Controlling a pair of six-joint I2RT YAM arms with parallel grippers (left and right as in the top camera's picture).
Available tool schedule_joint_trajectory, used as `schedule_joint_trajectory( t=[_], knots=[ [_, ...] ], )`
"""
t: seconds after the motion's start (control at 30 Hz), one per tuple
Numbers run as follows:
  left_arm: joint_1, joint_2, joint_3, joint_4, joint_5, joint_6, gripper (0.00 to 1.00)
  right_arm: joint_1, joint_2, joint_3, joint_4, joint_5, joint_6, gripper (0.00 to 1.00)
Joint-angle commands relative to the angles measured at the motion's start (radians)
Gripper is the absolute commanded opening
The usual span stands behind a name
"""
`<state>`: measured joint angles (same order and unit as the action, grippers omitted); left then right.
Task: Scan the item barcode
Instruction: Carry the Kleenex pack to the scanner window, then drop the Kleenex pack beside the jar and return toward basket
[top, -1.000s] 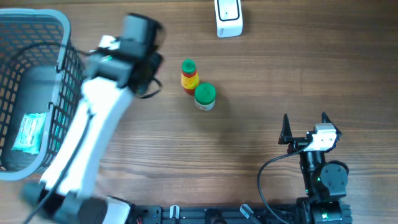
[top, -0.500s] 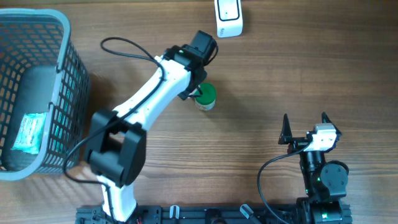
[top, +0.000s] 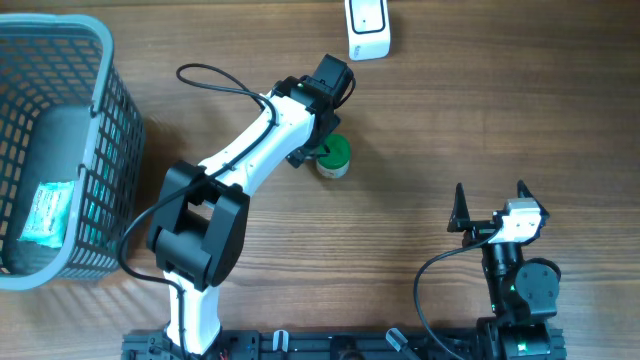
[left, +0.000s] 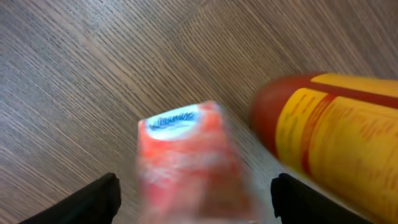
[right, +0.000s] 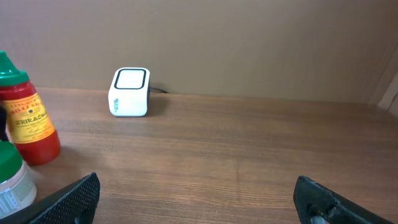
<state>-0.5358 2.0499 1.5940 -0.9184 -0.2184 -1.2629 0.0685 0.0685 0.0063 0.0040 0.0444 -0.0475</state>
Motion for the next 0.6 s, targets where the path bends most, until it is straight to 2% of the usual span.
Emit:
schedule_joint_trajectory(
  t=[0.0, 0.23, 0.3, 0.57],
  knots=[
    [-0.003, 0.011, -0.004, -0.036, 0.0, -0.001, 0.91, -0.004, 0.002, 0.0, 0.004, -0.016, -0.005, 1.0],
    [-0.006, -0.063, -0.004, -0.08, -0.045, 0.0, 1.0, -0.004, 0.002, 0.0, 0.004, -0.016, -0.005, 0.99],
    [-0.01, -0.105, -0.004, -0.089, -0.082, 0.0, 1.0, -0.004, 0.002, 0.0, 0.004, -0.016, -0.005, 1.0],
    [0.013, -0.307, -0.004, -0.095, -0.336, 0.0, 1.0, -0.004, 0.002, 0.0, 0.004, -0.016, -0.005, 1.0]
  ],
)
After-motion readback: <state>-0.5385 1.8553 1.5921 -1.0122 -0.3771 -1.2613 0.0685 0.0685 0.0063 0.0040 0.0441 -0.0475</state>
